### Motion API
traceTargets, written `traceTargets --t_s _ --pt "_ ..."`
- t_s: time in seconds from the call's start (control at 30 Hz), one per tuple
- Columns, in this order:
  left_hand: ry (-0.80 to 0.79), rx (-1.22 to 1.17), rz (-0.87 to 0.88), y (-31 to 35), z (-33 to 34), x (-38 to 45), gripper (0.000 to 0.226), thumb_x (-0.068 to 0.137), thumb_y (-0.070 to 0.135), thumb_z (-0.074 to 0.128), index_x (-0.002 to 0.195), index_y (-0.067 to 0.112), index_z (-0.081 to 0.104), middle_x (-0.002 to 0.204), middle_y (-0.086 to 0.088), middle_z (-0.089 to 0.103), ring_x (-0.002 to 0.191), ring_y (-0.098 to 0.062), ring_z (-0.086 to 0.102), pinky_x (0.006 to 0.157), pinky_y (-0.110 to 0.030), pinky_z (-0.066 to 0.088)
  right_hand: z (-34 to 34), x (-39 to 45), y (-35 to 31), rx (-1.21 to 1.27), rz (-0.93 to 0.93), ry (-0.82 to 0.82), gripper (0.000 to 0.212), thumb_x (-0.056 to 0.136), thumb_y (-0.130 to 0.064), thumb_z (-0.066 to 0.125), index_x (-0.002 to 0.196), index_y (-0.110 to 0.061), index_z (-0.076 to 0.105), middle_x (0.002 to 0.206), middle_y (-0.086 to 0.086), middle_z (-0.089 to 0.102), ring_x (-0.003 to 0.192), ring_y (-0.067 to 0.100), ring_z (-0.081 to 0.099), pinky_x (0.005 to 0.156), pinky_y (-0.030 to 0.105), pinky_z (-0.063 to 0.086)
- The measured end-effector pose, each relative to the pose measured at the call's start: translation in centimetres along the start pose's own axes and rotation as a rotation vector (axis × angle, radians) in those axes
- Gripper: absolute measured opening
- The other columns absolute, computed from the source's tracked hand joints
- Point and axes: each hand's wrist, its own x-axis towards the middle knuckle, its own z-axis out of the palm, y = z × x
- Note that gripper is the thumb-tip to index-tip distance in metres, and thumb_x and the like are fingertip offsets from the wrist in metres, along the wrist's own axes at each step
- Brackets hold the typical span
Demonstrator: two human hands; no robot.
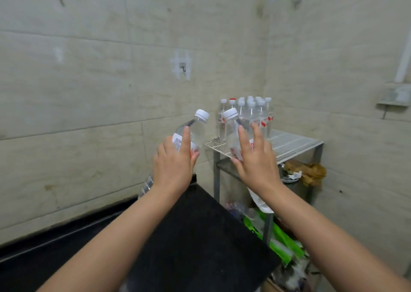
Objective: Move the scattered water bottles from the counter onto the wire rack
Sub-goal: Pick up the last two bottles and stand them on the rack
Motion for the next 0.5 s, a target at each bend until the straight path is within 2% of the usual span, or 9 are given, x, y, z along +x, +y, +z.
traceTargets --t_s 0.07,0.17,0.27,0.4,0.5 --pt "0.046 -0.011 0.014 1.9 2.6 1.3 0.07 0.064 0.032 0.08 0.119 0.009 0.044 0.071 -0.028 0.061 0.049 -0.037 0.057 0.039 -0.033 0.047 1.2 0.9 3.2 -0.02 0.002 0.034 0.089 0.057 -0.02 0.085 0.128 -0.007 0.033 0.125 0.036 0.051 0.075 0.048 0.062 0.057 0.047 0.054" --pt "0.095 0.003 0.008 4.4 7.1 3.4 0.053 0.078 0.04 0.053 0.119 0.009 0.043 0.073 -0.027 0.062 0.05 -0.036 0.057 0.04 -0.032 0.047 3.8 2.9 8.2 -0.039 -0.031 0.068 0.087 0.058 -0.02 0.084 0.128 -0.007 0.034 0.124 0.036 0.052 0.075 0.048 0.063 0.057 0.046 0.054" --pt "0.124 -0.048 -0.009 6.7 12.1 6.6 0.057 0.074 0.036 0.065 0.119 0.008 0.043 0.077 -0.029 0.063 0.052 -0.038 0.057 0.04 -0.035 0.047 6.8 5.9 13.1 -0.02 -0.054 0.086 0.087 0.059 -0.019 0.085 0.128 -0.008 0.034 0.125 0.037 0.051 0.078 0.048 0.063 0.06 0.048 0.055" --pt "0.116 -0.074 -0.078 10.0 17.9 10.9 0.076 0.059 0.028 0.084 0.119 0.008 0.043 0.079 -0.031 0.063 0.053 -0.04 0.058 0.04 -0.038 0.049 10.4 9.6 19.7 0.034 -0.053 0.081 0.083 0.066 -0.019 0.081 0.131 -0.012 0.03 0.129 0.036 0.047 0.09 0.051 0.061 0.071 0.053 0.054" --pt "0.113 -0.08 -0.07 12.3 22.0 13.1 0.066 0.069 0.035 0.076 0.12 0.008 0.043 0.08 -0.03 0.064 0.054 -0.04 0.059 0.041 -0.039 0.049 12.7 11.5 24.4 0.055 -0.019 0.097 0.08 0.07 -0.019 0.079 0.132 -0.013 0.027 0.132 0.036 0.043 0.102 0.052 0.057 0.078 0.054 0.052"
